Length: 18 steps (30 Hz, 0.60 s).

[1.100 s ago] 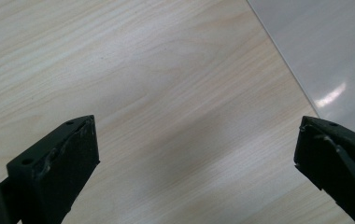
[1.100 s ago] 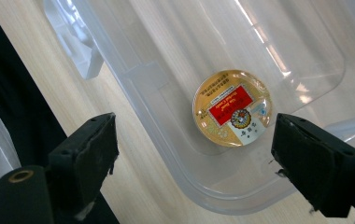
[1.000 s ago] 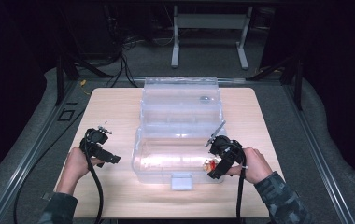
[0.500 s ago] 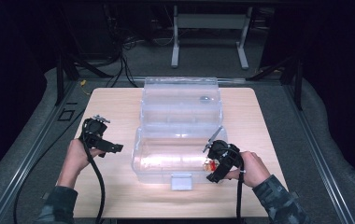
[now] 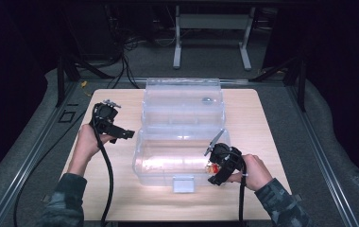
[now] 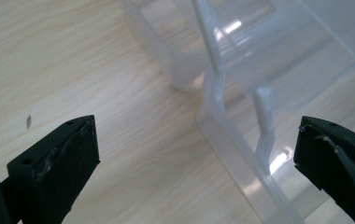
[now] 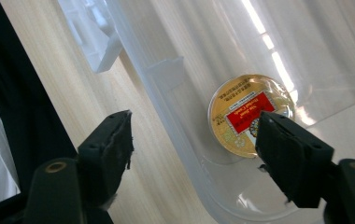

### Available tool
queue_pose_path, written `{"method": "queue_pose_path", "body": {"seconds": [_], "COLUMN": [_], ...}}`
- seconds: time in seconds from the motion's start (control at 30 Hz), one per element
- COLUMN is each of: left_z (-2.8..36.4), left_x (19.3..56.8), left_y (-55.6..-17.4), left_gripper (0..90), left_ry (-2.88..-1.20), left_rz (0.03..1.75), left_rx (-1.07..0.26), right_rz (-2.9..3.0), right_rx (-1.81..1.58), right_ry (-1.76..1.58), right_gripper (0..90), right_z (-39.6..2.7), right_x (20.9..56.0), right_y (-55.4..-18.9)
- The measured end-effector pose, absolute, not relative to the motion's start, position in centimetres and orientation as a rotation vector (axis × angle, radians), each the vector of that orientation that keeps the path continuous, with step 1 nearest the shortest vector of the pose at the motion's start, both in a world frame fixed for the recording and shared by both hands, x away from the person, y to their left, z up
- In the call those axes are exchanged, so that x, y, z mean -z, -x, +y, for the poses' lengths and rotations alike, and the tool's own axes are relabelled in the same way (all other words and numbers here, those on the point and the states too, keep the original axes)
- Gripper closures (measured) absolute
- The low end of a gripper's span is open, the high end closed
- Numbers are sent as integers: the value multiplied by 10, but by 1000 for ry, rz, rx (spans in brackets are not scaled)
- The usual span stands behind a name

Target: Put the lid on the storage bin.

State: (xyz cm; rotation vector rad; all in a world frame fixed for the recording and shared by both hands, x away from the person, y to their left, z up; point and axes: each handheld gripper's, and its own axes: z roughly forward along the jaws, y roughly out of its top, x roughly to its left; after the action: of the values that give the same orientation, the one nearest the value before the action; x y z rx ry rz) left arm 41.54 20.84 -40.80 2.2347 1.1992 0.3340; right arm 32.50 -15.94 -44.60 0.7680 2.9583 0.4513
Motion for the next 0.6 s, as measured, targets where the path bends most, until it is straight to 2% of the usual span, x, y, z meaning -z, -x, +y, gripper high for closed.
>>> {"method": "queue_pose_path", "body": {"seconds": [0.4,0.6], "left_z": [168,156], "left_x": [389,384], "left_y": [-439,-450], "left_gripper": [35,39], "left_ry": [-2255,-2249], "left_rz": [1101,1059], "left_rx": [-349,-349], "right_rz": [2981,2985], "right_rx": [-433,-436], "right_ry": [-729,-734], "right_gripper": [404,425], "right_z": [-156,-157], "right_x": [450,452], "right_y": [-325,-325]}}
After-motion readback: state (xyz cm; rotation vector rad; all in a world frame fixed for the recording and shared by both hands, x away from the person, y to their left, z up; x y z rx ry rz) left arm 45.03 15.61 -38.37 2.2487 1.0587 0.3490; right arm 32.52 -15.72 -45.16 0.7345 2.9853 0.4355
